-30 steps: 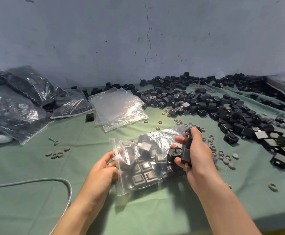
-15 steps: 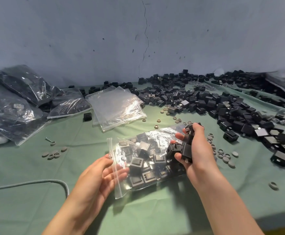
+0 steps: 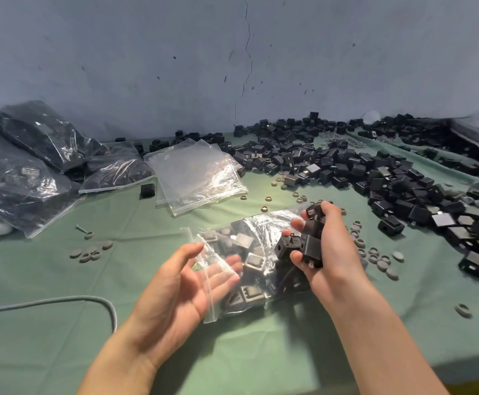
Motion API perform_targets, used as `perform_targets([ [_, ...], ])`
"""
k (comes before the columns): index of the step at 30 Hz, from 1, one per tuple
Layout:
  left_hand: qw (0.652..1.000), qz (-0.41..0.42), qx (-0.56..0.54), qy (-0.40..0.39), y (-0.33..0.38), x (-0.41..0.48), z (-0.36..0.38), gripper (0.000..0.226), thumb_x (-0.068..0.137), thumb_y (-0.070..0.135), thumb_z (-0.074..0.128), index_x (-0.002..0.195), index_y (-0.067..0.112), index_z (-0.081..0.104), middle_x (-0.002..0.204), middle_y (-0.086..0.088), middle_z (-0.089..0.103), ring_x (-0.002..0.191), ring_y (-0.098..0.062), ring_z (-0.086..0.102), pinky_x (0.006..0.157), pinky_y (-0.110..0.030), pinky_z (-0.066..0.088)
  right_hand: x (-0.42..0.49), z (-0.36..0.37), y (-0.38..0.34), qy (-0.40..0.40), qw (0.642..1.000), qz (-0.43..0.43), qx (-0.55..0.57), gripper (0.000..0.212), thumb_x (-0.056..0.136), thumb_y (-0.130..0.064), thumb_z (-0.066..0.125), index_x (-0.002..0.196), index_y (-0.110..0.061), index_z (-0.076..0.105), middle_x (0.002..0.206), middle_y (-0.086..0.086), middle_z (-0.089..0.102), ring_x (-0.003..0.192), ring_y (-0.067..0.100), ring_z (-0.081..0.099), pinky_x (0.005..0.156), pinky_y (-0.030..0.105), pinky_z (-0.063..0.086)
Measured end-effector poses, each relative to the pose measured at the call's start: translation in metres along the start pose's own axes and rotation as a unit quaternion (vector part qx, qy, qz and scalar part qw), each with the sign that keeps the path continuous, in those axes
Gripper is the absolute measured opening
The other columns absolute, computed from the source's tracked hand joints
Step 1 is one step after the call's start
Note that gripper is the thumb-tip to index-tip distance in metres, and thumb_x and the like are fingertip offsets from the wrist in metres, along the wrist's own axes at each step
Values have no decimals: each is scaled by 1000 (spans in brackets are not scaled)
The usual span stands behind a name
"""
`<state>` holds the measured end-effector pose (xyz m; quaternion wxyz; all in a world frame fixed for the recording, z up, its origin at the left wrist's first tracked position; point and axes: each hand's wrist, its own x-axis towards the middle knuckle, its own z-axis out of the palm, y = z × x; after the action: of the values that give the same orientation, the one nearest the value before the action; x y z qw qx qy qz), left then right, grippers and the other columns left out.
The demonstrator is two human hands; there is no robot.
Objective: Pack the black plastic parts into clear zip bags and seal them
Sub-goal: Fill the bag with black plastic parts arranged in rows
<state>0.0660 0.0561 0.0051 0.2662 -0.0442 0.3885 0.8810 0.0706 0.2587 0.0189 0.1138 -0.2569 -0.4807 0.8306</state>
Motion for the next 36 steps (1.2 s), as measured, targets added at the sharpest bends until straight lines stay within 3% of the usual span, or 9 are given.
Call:
perform_targets([
  [5, 999, 0, -32, -16, -1, 5, -3, 58, 87, 25, 59, 141, 18, 37, 121, -36, 61, 112, -47, 63, 84, -49, 58, -4, 6, 4, -29, 999, 13, 17, 33, 97, -50, 55, 94, -20, 66, 73, -3, 74, 60, 12, 68, 40, 23, 43],
  [8, 989, 99, 78, 75, 0, 4, -11, 44, 92, 22, 58, 132, 6, 47, 117, -27, 67, 105, -35, 69, 79, -43, 61, -7, 8, 5, -57, 997, 27, 42, 34, 96, -50, 55, 97, -17, 66, 77, 0, 74, 63, 15, 71, 38, 22, 41],
  [9, 961, 169, 165, 144, 0, 5, -16, 36, 95, 20, 57, 129, 9, 51, 115, -20, 68, 97, -27, 71, 74, -40, 61, -8, 9, 5, -66, 996, 34, 54, 34, 96, -50, 55, 98, -18, 67, 79, 1, 75, 65, 16, 72, 38, 22, 41],
  [11, 842, 314, 339, 278, 1, 4, -19, 22, 98, 24, 56, 120, 24, 56, 107, -5, 67, 83, -13, 67, 72, -35, 55, -11, 11, 7, -81, 993, 51, 74, 35, 96, -51, 55, 99, -18, 68, 82, 1, 75, 67, 16, 73, 38, 21, 41],
  [12, 813, 355, 368, 277, 1, 2, -18, 17, 98, 30, 57, 115, 29, 58, 101, 0, 67, 80, -11, 66, 70, -33, 54, -14, 14, 8, -90, 991, 59, 82, 36, 96, -51, 55, 99, -19, 68, 82, 1, 75, 67, 16, 73, 37, 20, 41],
  [17, 855, 315, 402, 86, -24, -4, 14, 21, 85, 53, 66, 100, 37, 66, 93, 11, 69, 77, -8, 69, 60, -25, 55, -23, 29, 23, -158, 979, 95, 89, 39, 96, -53, 53, 103, -18, 69, 82, 1, 73, 63, 14, 69, 37, 20, 40],
  [25, 851, 323, 408, 72, -30, -7, 18, 23, 87, 46, 67, 104, 31, 65, 91, 7, 69, 75, -14, 72, 63, -29, 56, -26, 30, 25, -167, 973, 107, 117, 38, 95, -52, 54, 101, -18, 69, 83, 1, 72, 70, 17, 70, 39, 20, 41],
  [30, 879, 330, 285, 192, -6, -5, -6, 19, 99, 25, 53, 94, 17, 70, 75, 5, 72, 66, -13, 69, 58, -22, 57, -20, 17, 15, -127, 972, 96, 174, 35, 96, -48, 55, 106, -16, 65, 83, 4, 70, 75, 20, 73, 38, 19, 42],
  [36, 880, 254, 239, 323, 13, 1, -51, 21, 98, 30, 56, 90, 18, 71, 85, 4, 68, 78, -12, 57, 68, -26, 44, -11, 5, 5, -83, 970, 87, 210, 34, 96, -46, 54, 109, -16, 64, 80, 2, 68, 66, 16, 68, 39, 19, 42],
])
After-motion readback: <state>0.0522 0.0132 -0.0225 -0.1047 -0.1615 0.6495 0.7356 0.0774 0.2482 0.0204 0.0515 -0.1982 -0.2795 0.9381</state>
